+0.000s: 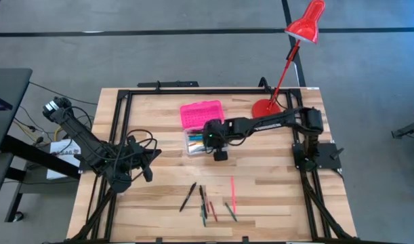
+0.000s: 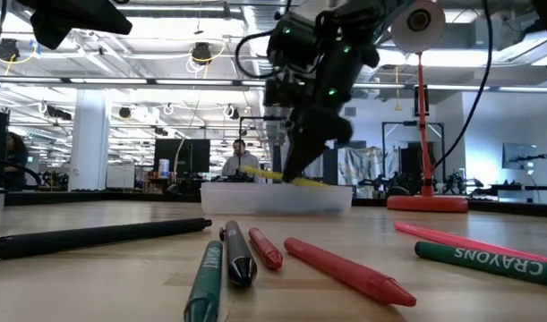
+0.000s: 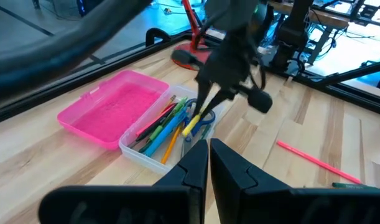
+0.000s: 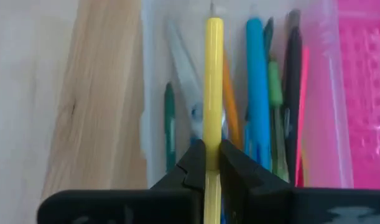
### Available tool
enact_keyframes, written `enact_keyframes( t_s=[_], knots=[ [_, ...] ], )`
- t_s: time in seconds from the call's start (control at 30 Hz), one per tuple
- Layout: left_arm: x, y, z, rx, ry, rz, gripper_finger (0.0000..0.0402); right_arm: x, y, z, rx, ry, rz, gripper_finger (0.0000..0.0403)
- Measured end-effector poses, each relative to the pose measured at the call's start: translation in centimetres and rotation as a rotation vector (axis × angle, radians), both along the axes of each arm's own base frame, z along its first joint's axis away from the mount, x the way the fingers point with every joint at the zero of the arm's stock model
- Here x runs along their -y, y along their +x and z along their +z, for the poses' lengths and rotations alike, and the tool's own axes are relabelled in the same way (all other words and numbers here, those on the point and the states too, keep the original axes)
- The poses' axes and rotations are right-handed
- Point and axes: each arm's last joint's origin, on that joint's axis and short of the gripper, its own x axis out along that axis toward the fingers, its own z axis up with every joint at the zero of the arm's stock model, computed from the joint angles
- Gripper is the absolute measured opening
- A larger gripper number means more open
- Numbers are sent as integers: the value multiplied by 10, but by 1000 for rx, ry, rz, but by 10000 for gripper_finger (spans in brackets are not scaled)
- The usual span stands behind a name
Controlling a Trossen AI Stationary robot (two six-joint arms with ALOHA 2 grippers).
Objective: Pick & place school supplies into a supply box
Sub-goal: Put the yellow pen into the pink supply box, then put the black pen into the pink supply box
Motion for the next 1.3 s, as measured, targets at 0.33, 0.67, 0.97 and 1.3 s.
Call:
enact_keyframes(
  t_s=[0.33,0.67,0.97,1.3],
  knots=[
    [-2,2,-1,-3,1,17,10,2,9,6,51,-4,-5,37],
    [-3,2,-1,-4,-1,22,10,3,9,6,51,38,-19,86],
    [-1,4,-1,11,-108,6,10,5,1,32,123,106,-152,112],
    [26,30,-16,5,-257,-71,10,-19,-39,110,260,175,-50,108]
  ],
)
